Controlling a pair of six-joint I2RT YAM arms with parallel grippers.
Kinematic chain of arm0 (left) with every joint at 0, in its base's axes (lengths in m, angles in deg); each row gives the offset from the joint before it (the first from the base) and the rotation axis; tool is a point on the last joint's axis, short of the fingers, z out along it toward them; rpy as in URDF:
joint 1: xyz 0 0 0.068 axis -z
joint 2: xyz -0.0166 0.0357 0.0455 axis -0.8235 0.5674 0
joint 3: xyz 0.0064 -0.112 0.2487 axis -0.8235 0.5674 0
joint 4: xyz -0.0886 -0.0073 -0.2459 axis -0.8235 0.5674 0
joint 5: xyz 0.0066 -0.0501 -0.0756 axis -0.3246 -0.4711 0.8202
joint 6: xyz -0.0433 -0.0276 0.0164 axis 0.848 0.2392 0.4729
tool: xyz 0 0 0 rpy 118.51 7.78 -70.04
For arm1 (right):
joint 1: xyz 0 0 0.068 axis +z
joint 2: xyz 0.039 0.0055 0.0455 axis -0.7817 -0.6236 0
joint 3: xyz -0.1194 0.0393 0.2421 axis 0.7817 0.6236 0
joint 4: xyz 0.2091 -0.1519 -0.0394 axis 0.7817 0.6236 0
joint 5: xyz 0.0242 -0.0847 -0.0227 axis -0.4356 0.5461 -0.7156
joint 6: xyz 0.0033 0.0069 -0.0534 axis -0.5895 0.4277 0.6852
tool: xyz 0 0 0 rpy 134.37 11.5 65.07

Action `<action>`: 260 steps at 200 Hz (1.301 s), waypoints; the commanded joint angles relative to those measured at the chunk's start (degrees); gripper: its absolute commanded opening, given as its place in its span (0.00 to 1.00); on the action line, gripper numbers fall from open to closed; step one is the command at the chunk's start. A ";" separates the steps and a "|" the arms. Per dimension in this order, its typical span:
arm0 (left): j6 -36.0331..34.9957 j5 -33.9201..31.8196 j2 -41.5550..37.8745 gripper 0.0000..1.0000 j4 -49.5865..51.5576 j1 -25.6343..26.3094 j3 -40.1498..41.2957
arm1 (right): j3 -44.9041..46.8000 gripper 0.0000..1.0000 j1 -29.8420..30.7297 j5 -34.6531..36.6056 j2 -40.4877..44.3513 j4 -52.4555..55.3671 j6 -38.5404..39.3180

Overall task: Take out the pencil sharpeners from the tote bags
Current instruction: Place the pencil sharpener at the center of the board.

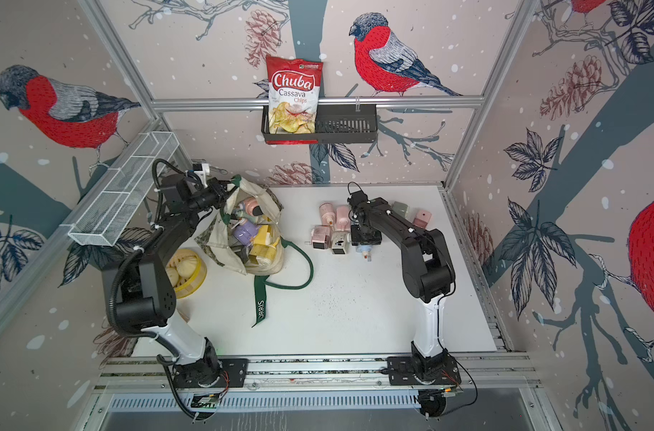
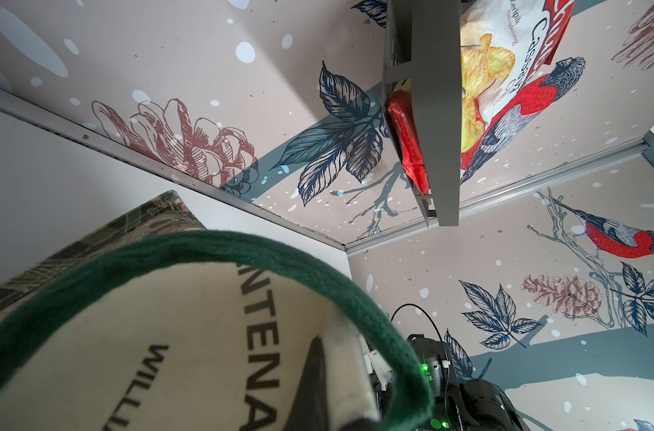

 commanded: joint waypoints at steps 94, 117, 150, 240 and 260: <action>-0.34 2.14 -0.70 0.00 -6.45 -0.09 -0.73 | -0.62 0.65 -0.18 -0.84 -2.27 -1.14 -0.48; -0.37 2.13 -0.68 0.00 -6.29 -0.13 -0.80 | -1.00 0.68 -0.21 -0.51 -1.80 -1.06 -0.70; -0.35 2.09 -0.68 0.00 -6.27 -0.14 -0.79 | -0.88 0.79 -0.16 -0.32 0.66 -1.60 -0.81; -0.57 1.89 -0.42 0.00 -6.09 -0.18 -0.75 | 1.26 0.86 10.13 10.07 16.53 -9.12 1.51; -0.62 1.94 -0.40 0.00 -6.10 -0.22 -0.74 | 3.91 0.85 14.80 8.31 20.32 -16.15 2.43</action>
